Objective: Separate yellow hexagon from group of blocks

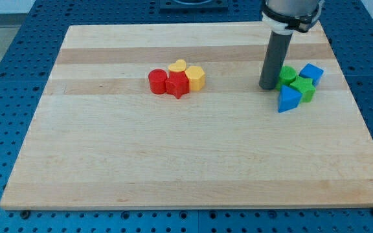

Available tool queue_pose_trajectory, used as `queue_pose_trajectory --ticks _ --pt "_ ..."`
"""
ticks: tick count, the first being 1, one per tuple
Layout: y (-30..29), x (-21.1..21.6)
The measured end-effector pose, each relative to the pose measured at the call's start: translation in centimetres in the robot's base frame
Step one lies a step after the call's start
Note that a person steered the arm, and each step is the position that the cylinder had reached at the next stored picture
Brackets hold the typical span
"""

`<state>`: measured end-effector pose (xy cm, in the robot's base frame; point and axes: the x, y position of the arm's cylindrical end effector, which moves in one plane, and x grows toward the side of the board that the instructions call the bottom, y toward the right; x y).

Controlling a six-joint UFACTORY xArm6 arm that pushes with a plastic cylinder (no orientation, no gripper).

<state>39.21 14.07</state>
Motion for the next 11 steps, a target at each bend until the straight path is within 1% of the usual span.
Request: queue_pose_trajectory --ticks 2,3,4,5,6,9,11 --pt "-0.1 -0.2" --pt "-1.1 -1.9" --pt "-2.9 -3.8" --pt "-5.8 -4.4" --pt "-9.4 -4.4" --pt "-14.6 -4.4" --pt "-14.7 -4.2"
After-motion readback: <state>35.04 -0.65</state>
